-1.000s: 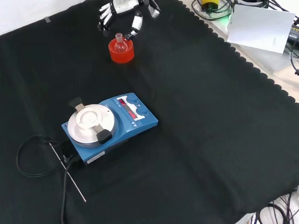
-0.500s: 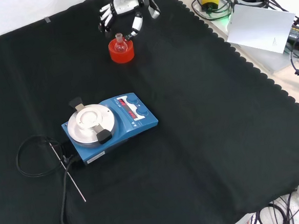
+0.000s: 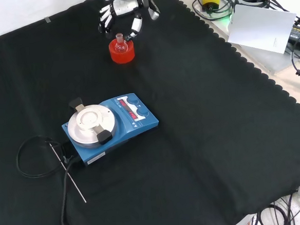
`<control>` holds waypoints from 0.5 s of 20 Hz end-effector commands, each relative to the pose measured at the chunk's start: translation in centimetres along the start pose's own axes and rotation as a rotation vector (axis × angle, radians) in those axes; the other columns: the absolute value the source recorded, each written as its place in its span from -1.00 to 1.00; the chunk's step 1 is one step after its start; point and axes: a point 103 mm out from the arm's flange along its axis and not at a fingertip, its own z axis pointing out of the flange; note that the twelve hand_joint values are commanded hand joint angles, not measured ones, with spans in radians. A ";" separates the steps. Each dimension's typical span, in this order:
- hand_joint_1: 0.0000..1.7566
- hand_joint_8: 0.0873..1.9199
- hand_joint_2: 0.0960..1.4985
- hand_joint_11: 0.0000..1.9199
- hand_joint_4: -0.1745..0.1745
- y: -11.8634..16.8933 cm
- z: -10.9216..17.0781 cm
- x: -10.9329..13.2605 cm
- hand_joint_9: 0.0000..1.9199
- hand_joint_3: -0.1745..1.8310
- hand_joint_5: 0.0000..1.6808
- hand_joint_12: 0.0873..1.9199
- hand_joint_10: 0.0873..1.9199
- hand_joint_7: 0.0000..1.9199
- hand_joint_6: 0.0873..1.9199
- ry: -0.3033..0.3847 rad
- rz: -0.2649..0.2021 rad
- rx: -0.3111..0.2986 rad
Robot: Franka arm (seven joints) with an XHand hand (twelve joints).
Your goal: Pick up the round-bottom flask.
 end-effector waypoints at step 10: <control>0.08 -0.31 -0.22 -0.80 -0.39 0.6 0.0 -0.8 -0.44 -0.17 -0.07 0.44 -0.36 -0.60 -0.32 -0.005 -0.011 -0.029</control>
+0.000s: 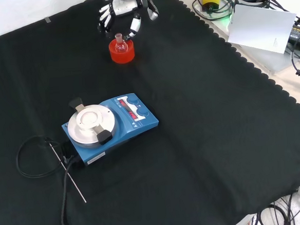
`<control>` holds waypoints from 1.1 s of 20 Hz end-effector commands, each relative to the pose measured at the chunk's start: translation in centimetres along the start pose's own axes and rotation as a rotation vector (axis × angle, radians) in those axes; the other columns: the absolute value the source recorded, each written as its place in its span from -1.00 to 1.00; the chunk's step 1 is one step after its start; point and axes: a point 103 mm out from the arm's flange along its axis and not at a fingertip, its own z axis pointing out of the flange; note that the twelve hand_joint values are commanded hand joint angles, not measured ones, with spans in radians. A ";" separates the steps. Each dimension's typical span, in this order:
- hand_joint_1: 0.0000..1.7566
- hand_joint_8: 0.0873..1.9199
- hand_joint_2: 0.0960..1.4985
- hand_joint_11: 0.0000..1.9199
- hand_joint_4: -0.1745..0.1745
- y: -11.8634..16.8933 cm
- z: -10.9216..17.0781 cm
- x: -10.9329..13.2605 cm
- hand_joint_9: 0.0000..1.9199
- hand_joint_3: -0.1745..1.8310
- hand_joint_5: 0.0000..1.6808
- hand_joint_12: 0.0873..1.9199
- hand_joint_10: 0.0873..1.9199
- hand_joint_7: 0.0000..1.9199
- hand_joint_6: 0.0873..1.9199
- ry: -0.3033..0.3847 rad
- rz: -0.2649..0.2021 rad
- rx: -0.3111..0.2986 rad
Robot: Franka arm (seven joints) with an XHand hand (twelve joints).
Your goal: Pick up the round-bottom flask.
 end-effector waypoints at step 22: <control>0.08 -0.32 -0.23 -0.79 -0.45 0.2 -0.3 2.1 -0.43 -0.16 -0.03 0.43 -0.37 -0.60 -0.31 0.023 -0.073 -0.009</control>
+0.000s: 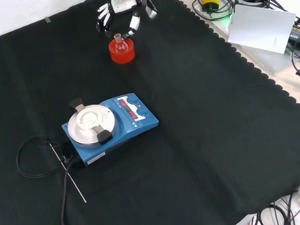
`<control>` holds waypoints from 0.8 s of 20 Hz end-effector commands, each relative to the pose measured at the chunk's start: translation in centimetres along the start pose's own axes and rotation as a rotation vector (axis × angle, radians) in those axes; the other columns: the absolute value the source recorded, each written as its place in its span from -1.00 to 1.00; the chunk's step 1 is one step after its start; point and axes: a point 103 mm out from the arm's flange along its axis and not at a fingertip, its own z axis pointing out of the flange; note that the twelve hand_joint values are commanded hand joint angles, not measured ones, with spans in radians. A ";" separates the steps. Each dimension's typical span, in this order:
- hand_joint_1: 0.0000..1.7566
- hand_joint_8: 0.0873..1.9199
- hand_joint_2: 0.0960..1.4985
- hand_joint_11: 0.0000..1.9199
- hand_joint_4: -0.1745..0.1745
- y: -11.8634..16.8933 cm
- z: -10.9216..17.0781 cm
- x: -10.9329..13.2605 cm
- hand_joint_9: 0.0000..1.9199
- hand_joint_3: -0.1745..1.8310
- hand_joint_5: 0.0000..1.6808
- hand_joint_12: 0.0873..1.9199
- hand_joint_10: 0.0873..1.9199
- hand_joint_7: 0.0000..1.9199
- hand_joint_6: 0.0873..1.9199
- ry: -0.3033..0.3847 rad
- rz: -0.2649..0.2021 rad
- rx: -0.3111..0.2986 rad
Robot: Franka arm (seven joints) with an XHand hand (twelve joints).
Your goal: Pick up the round-bottom flask.
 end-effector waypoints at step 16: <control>0.08 -0.32 -0.23 -0.79 -0.50 0.1 0.6 1.8 -0.42 -0.15 0.02 0.43 -0.37 -0.60 -0.29 -0.037 0.007 0.011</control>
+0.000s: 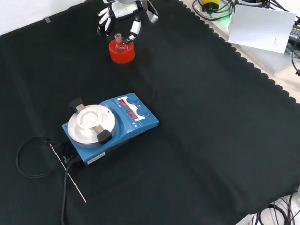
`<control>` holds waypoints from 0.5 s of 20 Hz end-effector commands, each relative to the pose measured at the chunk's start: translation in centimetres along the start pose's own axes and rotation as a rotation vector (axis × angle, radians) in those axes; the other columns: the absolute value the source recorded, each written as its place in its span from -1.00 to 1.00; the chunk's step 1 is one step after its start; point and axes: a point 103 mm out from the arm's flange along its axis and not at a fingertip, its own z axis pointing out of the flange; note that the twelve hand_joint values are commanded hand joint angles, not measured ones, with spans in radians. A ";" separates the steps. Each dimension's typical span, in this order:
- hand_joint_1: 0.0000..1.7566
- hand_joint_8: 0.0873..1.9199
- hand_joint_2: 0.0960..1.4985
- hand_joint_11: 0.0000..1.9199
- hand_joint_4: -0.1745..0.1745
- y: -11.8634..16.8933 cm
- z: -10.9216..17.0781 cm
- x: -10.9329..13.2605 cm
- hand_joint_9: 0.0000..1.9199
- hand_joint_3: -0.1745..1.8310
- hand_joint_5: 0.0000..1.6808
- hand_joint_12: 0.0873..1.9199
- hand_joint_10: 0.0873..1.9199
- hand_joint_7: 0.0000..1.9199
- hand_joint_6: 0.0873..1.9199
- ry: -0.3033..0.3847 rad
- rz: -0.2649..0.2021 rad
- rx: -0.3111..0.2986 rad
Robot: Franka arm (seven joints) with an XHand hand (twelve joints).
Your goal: Pick up the round-bottom flask.
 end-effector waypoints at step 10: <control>0.08 -0.32 -0.23 -0.79 -0.51 0.0 0.0 -0.3 -0.42 -0.15 0.01 0.43 -0.38 -0.60 -0.29 -0.002 0.006 -0.006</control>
